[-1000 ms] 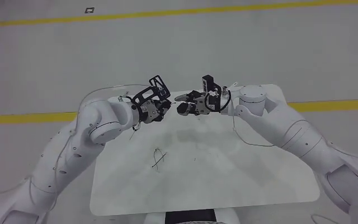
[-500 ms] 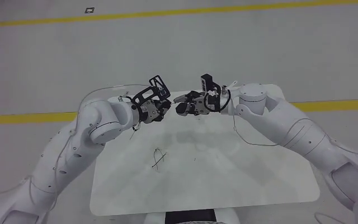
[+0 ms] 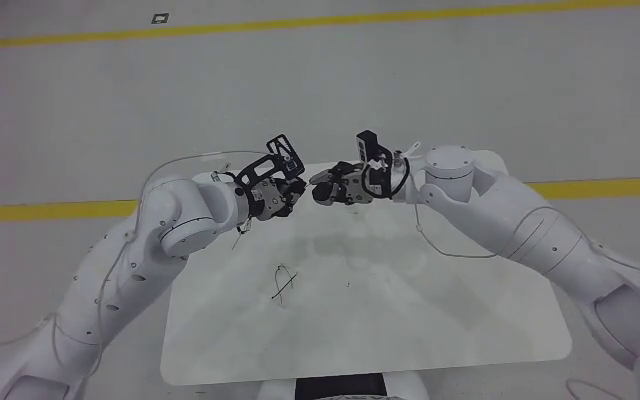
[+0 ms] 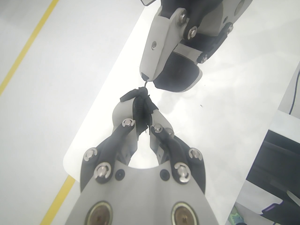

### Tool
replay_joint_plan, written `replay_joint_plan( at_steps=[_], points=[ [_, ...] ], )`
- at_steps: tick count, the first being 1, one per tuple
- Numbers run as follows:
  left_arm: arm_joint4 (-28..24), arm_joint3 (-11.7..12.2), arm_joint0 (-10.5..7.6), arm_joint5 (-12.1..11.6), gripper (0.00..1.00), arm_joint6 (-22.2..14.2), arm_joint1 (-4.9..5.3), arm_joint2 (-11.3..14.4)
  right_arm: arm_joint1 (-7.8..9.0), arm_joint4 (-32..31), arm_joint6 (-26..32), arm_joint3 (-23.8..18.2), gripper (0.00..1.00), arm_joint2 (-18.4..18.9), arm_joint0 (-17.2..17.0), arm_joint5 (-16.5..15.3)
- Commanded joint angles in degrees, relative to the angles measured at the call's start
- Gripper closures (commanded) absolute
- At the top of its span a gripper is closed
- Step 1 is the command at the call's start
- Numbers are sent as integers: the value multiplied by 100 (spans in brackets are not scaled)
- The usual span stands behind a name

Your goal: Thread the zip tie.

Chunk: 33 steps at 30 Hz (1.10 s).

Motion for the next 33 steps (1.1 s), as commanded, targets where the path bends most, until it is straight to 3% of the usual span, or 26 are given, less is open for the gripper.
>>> replay_joint_plan(
  at_steps=[1, 9, 16, 30, 31, 33],
  points=[
    [0, 0, 0, 0, 100, 0, 0, 0, -11, 24, -15, 29, 82, -34, 32, 0],
    [0, 0, 0, 0, 100, 0, 0, 0, -56, 124, -54, 143, 82, -171, 148, 0],
    [0, 0, 0, 0, 100, 0, 0, 0, -83, 191, -76, 212, 100, -283, 234, 0],
    [0, 0, 0, 0, 100, 0, 0, 0, -77, 179, -83, 237, 100, -320, 270, 0],
    [0, 0, 0, 0, 71, 0, 0, 0, -72, 178, -78, 238, 100, -302, 255, 0],
    [0, 0, 0, 0, 53, 0, 0, 0, -61, 154, -68, 230, 100, -252, 217, 0]
  ],
)
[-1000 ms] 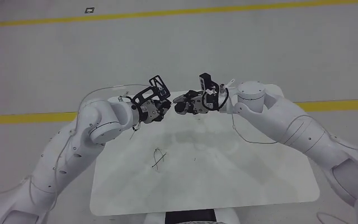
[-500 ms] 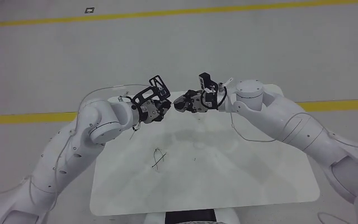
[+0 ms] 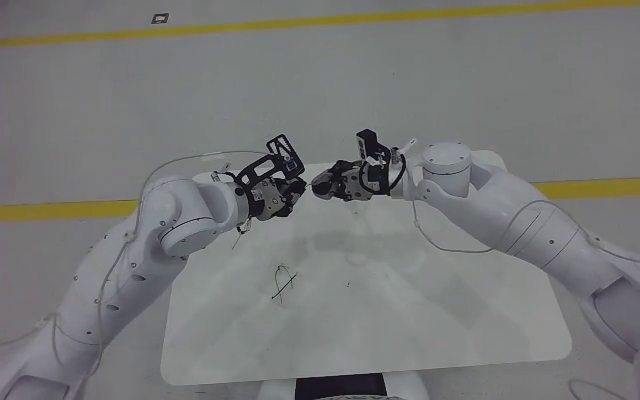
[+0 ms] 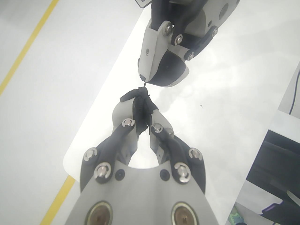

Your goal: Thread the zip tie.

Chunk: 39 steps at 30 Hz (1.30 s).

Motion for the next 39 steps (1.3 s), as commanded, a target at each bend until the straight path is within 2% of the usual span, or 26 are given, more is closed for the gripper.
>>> replay_joint_plan(
  at_steps=[1, 2, 4, 9, 11, 14, 17, 25, 26, 27, 29, 31, 34, 37, 39],
  points=[
    [0, 0, 0, 0, 38, 0, 0, 0, 12, -34, 0, -11, 100, 57, -39, 0],
    [0, 0, 0, 0, 19, 0, 0, 0, 18, -66, -10, -20, 100, 87, -61, 0],
    [0, 0, 0, 0, 0, 0, 0, 0, 31, -137, -46, -40, 100, 171, -124, 0],
    [0, 0, 0, 0, 0, 0, 0, 0, 61, -313, -75, -64, 100, 408, -334, -59],
    [0, 0, 0, 0, 0, 0, 0, 0, 78, -411, -31, -62, 100, 522, -445, -195],
    [0, 0, 0, 0, 0, 0, 0, 0, 115, -656, 97, -52, 100, 693, -606, -522],
    [0, 0, 0, 0, 0, 0, 0, 0, 159, -996, 280, -34, 100, 838, -823, -1017],
    [0, 0, 0, 0, 0, 0, 0, 0, 162, -1025, 284, -25, 100, 853, -842, -1053],
    [-179, 36, 53, 7, 0, 181, -9, -8, 161, -1044, 243, -37, 100, 865, -878, -1073],
    [-523, 190, 103, 0, 0, 360, -10, -89, 168, -1105, 172, -57, 100, 921, -948, -1116],
    [-752, 362, 119, 0, 0, 331, 25, -252, 201, -1183, 255, -86, 100, 1038, -1060, -1208],
    [-1520, 548, 257, 0, 0, 463, 71, -463, 259, -1374, 300, -112, 100, 1186, -1188, -1299],
    [-2471, 746, 428, 0, 0, 304, 193, -810, 339, -1559, 430, -217, 100, 1424, -1398, -1546],
    [-3555, 769, 601, 0, 0, 56, 296, -1082, 400, -1791, 565, -384, 100, 1627, -1610, -1873],
    [-4193, 860, 695, 0, 0, -34, 328, -1224, 420, -1972, 614, -481, 100, 1726, -1728, -2160]
  ],
)
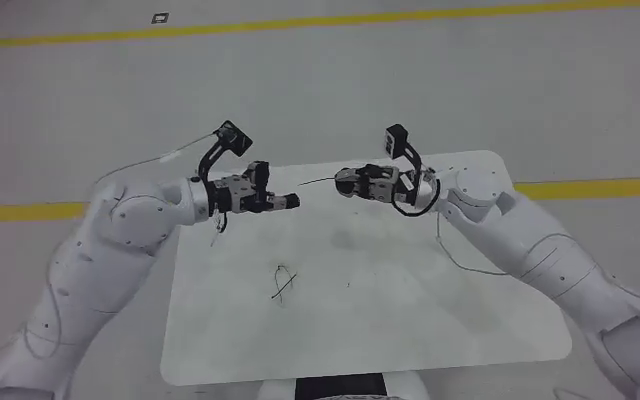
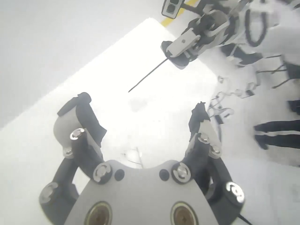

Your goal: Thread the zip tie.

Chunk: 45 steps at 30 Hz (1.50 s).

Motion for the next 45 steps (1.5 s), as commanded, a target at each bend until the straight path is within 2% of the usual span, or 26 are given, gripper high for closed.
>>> replay_joint_plan(
  at_steps=[1, 3, 10, 11, 12, 14, 15, 18, 21, 24, 25, 34, 36, 39, 40, 45],
  points=[
    [-672, 196, 132, 0, 0, 3, 29, -166, 15, -212, 59, -91, 100, 95, -143, -336],
    [-934, 338, 222, 0, 0, 39, 25, -209, 16, -264, 71, -101, 100, 98, -158, -361],
    [-934, 338, 222, 0, 0, 39, 25, -209, 16, -264, 71, -101, 100, 98, -158, -361],
    [-1263, 349, 294, 0, 0, 191, 0, -165, 11, -385, 19, -109, 100, 79, -227, -305],
    [-1733, 490, 364, 0, 0, 238, -21, -150, 2, -447, -6, -126, 100, 81, -272, -319],
    [-2339, 724, 391, 0, 0, 6, -43, -144, -21, -491, 0, -150, 100, 104, -352, -437],
    [-2909, 862, 446, 0, 0, -131, -70, -149, -37, -551, 38, -180, 100, 121, -378, -523],
    [-4008, 1226, 549, 0, 0, -753, -146, -184, -86, -689, 74, -200, 100, 144, -427, -644],
    [-4778, 1550, 618, 0, 0, -1218, -257, -178, -147, -770, 100, -222, 100, 145, -448, -753],
    [-5185, 1914, 598, 0, 0, -1490, -412, -151, -235, -717, 117, -195, 100, 120, -470, -824],
    [-5127, 2037, 565, 0, 0, -1471, -456, -156, -245, -707, 114, -185, 100, 119, -470, -827],
    [-5126, 2015, 589, 48, 0, -1422, -460, -134, -248, -731, 73, -194, 100, 124, -497, -825],
    [-5449, 1941, 664, 120, 0, -1541, -484, -89, -269, -787, 17, -260, 100, 167, -558, -827],
    [-5559, 2136, 625, 219, 0, -2091, -496, -8, -324, -893, 81, -334, 100, 186, -540, -830],
    [-5629, 2246, 605, 232, 0, -2155, -507, 11, -345, -938, 99, -350, 100, 180, -522, -817],
    [-5548, 2594, 402, 0, 0, -2087, -593, 158, -497, -1047, 19, -378, 100, 99, -445, -770]
  ],
)
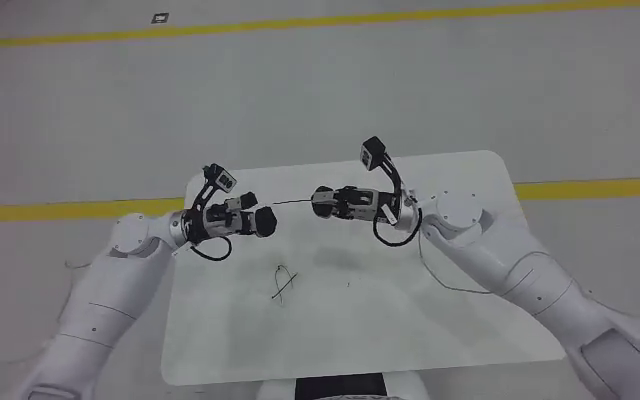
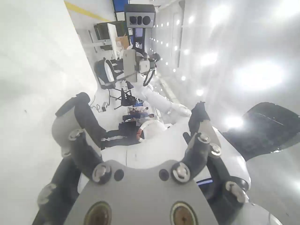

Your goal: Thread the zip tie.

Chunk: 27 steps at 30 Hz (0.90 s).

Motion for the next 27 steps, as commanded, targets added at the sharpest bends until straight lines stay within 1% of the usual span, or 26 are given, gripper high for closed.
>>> replay_joint_plan(
  at_steps=[1, 3, 8, 10, 12, 14, 18, 20, 21, 27],
  points=[
    [51, 54, -105, -52, 0, 163, -61, 23, -75, -106, -10, 8, 100, -74, 63, 61],
    [51, 54, -105, -52, 0, 163, -61, 23, -115, -176, -48, -19, 100, -96, 115, 111],
    [51, 54, -105, -52, 0, 163, -61, 23, -115, -176, -48, -19, 100, -96, 115, 111],
    [128, -11, -54, 18, 0, 296, -65, 43, -121, -205, -111, -60, 100, -85, 75, 119],
    [68, -49, -4, 54, 0, 288, -71, 44, -151, -271, -142, -168, 100, -73, 35, 143],
    [-10, -53, 8, 70, 0, 248, -87, 63, -205, -337, -137, -191, 100, -105, 52, 199],
    [-50, 0, -42, 71, 0, 218, -122, 112, -320, -396, -90, -148, 100, -175, 116, 251],
    [53, 40, -92, 11, 0, 215, -133, 128, -374, -411, -78, -81, 100, -200, 138, 240],
    [62, 40, -114, -18, 0, 131, -144, 158, -407, -460, -61, -37, 100, -219, 162, 242],
    [86, 47, -125, -26, 0, 101, -145, 164, -414, -479, -73, -23, 100, -220, 168, 251]
  ],
)
